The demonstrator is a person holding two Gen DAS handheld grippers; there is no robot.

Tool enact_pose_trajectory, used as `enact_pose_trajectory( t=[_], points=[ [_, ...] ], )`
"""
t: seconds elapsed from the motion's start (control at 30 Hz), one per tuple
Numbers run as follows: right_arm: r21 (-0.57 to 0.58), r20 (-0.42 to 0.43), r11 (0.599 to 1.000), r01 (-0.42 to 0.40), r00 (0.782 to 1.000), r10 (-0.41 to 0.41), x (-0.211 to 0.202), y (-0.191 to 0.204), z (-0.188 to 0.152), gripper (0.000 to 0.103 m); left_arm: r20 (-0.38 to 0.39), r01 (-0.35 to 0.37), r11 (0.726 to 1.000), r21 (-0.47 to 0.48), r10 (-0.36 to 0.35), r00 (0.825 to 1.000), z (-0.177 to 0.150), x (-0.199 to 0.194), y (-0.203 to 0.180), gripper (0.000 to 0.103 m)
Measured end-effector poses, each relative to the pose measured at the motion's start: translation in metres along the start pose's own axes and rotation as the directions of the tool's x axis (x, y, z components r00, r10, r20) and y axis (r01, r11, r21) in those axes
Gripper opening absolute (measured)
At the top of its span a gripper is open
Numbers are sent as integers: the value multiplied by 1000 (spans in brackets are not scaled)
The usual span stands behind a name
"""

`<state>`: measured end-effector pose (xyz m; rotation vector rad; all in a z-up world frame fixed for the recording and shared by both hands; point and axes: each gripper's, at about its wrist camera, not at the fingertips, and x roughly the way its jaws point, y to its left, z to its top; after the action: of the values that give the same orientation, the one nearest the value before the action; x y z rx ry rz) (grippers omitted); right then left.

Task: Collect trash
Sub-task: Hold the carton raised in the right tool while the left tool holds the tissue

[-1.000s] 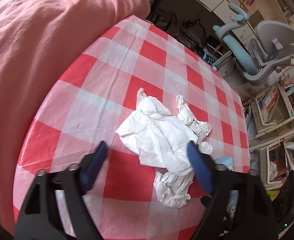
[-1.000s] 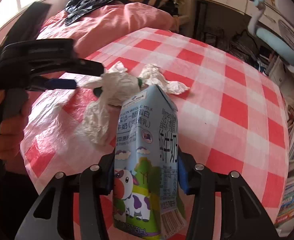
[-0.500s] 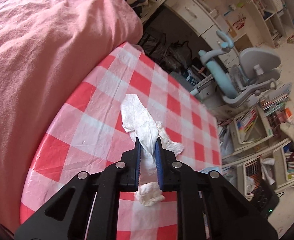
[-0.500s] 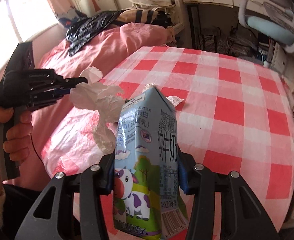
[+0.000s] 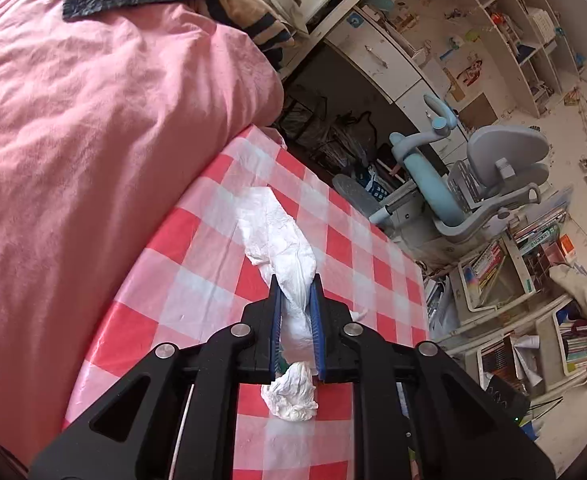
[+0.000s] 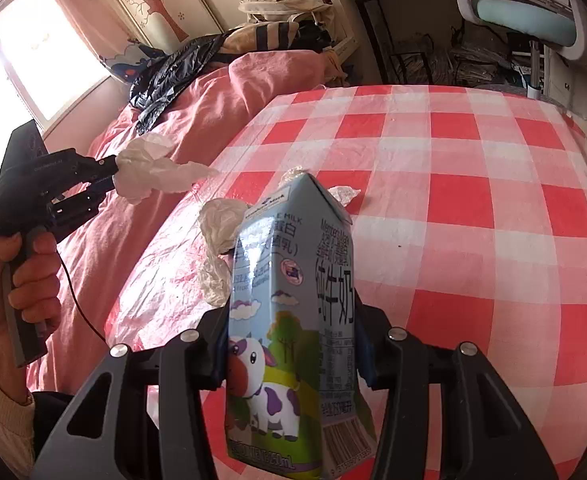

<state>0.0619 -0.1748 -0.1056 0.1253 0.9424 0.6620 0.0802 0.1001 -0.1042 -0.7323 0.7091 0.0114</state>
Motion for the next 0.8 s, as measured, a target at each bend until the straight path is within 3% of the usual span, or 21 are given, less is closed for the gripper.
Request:
enact_pose_trajectory(
  t=[0.57, 0.8],
  points=[
    [18, 27, 998, -59, 998, 58, -5, 0, -1, 47, 18, 20, 998, 52, -21, 1000, -2, -9, -14, 13],
    [-7, 97, 996, -91, 991, 92, -9, 12, 0, 47, 59, 17, 995, 100, -23, 998, -1, -23, -25, 13]
  ],
)
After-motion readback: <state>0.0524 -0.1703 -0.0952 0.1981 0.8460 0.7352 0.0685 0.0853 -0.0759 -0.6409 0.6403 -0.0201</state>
